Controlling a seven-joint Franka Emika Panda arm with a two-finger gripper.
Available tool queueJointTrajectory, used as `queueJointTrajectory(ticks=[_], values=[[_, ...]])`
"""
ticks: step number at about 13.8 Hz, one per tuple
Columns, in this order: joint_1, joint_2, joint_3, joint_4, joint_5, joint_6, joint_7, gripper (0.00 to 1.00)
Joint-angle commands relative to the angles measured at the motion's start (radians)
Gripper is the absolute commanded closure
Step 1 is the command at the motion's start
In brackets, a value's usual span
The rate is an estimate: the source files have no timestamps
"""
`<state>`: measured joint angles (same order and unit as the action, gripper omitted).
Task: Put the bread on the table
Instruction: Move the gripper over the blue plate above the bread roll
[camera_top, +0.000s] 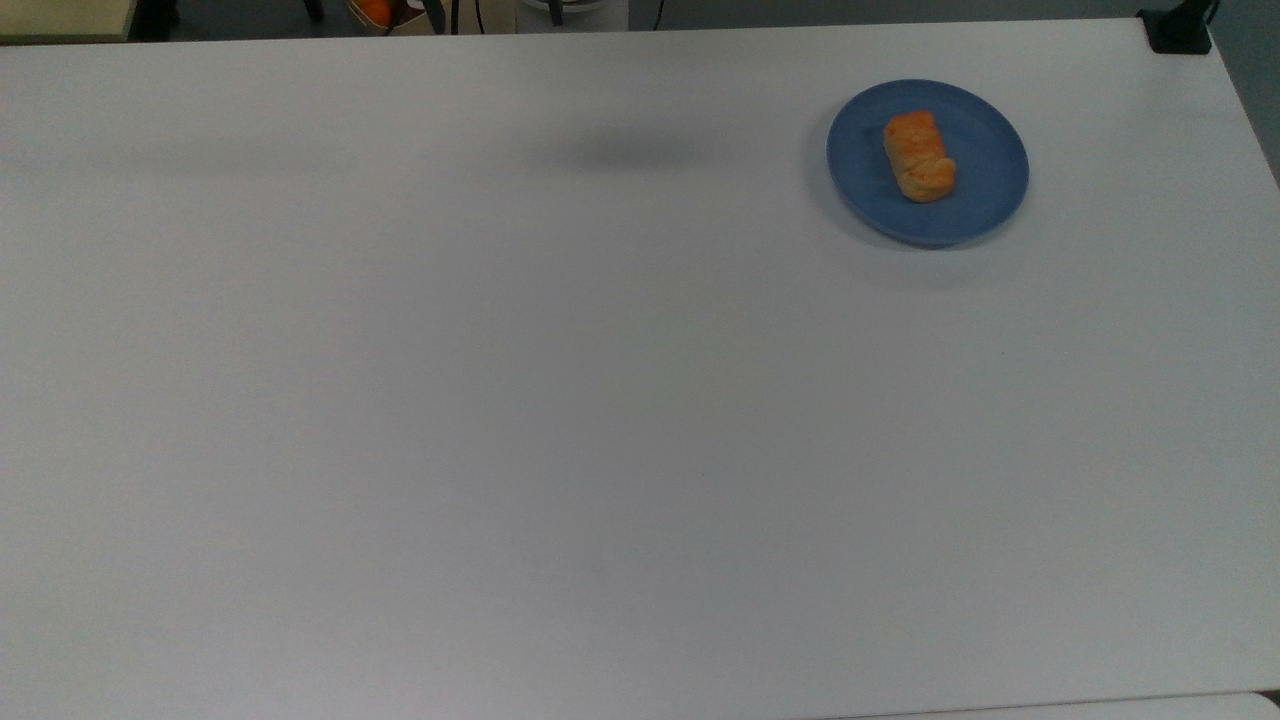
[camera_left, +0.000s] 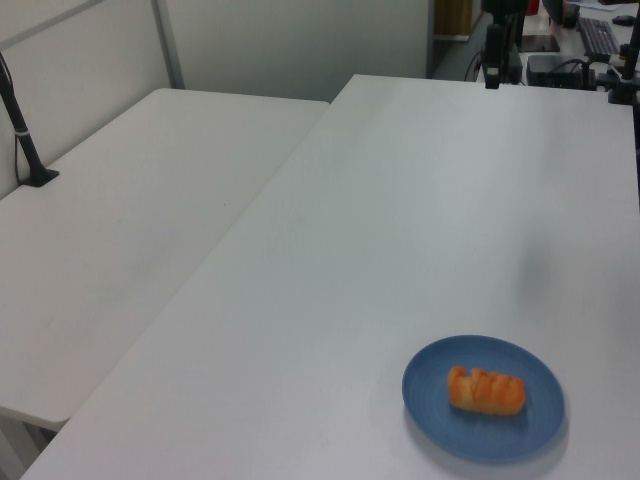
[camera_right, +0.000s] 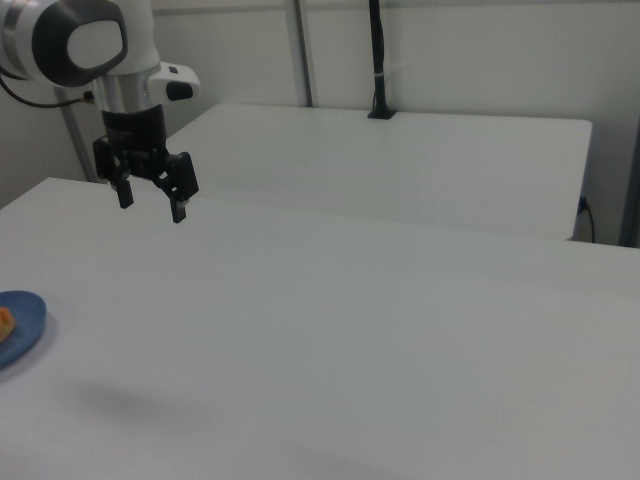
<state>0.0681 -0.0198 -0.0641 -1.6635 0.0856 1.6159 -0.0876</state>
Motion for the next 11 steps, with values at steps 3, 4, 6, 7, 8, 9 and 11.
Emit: queueJointTrajectory(ticks=[3,4,6,7,8,9,11], values=[[0.125,-0.012,0.061,-0.01,-0.003,-0.033,0.093,0.0],[0.159,-0.011,0.079,-0.009,-0.003,-0.03,0.135,0.0],[0.188,-0.012,0.144,-0.004,-0.003,-0.028,0.183,0.0],[0.188,-0.006,0.186,-0.004,-0.003,-0.022,0.198,0.0],[0.188,0.013,0.231,-0.002,-0.004,-0.019,0.219,0.0],[0.19,0.023,0.268,-0.004,-0.001,-0.001,0.235,0.0],[0.206,0.073,0.331,-0.015,-0.003,0.079,0.268,0.0]])
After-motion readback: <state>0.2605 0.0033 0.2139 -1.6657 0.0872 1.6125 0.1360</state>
